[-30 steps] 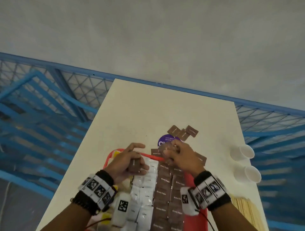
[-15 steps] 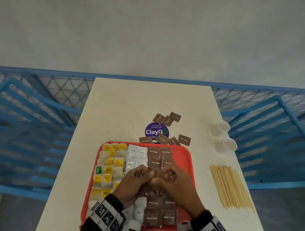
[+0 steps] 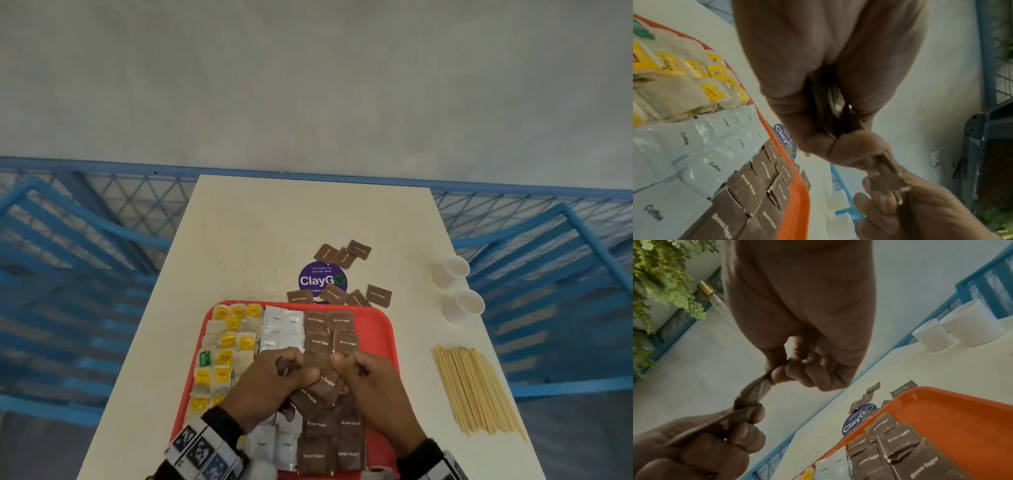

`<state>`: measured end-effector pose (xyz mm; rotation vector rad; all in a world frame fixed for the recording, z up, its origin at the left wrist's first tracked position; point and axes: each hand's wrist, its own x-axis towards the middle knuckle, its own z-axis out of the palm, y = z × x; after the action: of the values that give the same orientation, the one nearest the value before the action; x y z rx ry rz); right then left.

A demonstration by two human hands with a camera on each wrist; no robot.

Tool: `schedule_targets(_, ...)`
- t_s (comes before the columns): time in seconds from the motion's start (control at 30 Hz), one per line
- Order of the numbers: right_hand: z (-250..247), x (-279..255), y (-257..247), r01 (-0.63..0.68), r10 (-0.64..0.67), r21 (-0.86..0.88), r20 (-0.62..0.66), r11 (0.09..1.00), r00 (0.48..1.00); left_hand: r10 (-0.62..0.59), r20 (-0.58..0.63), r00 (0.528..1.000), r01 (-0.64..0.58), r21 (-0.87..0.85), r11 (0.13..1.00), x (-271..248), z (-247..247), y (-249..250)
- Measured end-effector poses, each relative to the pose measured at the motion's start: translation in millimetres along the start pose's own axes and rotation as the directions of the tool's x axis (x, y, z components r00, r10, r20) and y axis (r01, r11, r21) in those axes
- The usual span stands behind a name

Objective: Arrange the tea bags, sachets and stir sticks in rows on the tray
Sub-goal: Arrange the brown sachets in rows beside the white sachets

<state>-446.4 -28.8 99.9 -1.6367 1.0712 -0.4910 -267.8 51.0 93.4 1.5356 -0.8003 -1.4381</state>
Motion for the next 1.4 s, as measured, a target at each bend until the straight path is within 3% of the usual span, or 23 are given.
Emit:
schedule_targets(0.13, 1, 3, 1, 0.013, -0.014, -0.016, -0.013, 1.000, 1.000, -0.005, 0.002, 1.000, 0.005, -0.021, 1.000, -3, -1, 1)
schedule_targets(0.37, 9, 11, -17, 0.053, -0.053, 0.007, 0.116, 0.999, 0.992, 0.109, -0.018, 0.994, -0.103, 0.206, 0.973, -7, 4, 3)
schedule_targets(0.47, 4, 14, -12, 0.035, -0.035, -0.039, 0.003, 0.999, 0.999, 0.106, -0.043, 0.993, -0.097, 0.172, 0.980, -8, 1, 3)
schedule_targets(0.57, -12, 11, -10, -0.049, 0.062, 0.093, -0.132, 0.994, 0.989, 0.089, -0.108, 0.990, -0.084, 0.055, 0.995, -9, -1, 3)
schedule_targets(0.73, -15, -2, -24, -0.154, 0.139, 0.145, 0.107, 0.978, 0.985, 0.082, -0.144, 0.986, -0.085, -0.013, 0.996, -11, 2, 1)
schedule_targets(0.83, -17, -5, -19, -0.133, 0.128, 0.155, 0.041, 0.979, 0.991, 0.074, -0.108, 0.991, -0.071, 0.026, 0.997, -11, 5, -2)
schedule_targets(0.97, -39, -6, 12, -0.185, 0.183, 0.080, 0.024, 0.980, 0.983, 0.018, -0.148, 0.989, -0.025, -0.047, 0.999, -15, -1, -13)
schedule_targets(1.13, -40, -24, 87, -0.249, 0.312, -0.306, 0.179, 0.919, 0.933, -0.101, -0.176, 0.979, 0.069, -0.178, 0.982, -21, -15, -27)
schedule_targets(1.4, -17, -39, 126, -0.392, 0.433, -0.272, 0.110, 0.879, 0.895, -0.164, -0.166, 0.972, 0.118, -0.256, 0.959, -22, -20, -30)
